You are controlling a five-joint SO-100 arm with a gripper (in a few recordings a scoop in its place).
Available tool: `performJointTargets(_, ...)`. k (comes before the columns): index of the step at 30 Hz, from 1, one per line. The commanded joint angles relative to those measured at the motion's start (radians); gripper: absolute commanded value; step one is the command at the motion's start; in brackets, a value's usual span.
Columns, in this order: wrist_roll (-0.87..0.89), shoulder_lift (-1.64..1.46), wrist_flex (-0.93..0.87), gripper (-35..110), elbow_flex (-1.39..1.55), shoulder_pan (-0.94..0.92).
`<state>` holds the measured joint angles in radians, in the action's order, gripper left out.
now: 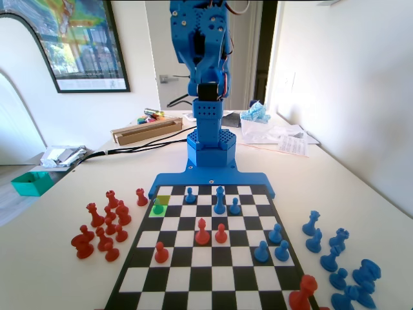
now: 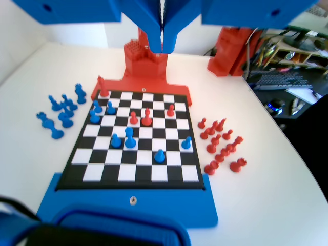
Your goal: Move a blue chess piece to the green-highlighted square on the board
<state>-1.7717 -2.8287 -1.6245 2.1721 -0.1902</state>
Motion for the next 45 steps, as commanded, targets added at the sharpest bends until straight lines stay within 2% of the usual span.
performJointTargets(1,0.009,-0.055,0.011,1,0.002,0.020)
performJointTargets(26,0.012,-0.222,0.051,1,0.008,0.147)
performJointTargets(45,0.006,-0.227,0.052,1,0.008,0.152)
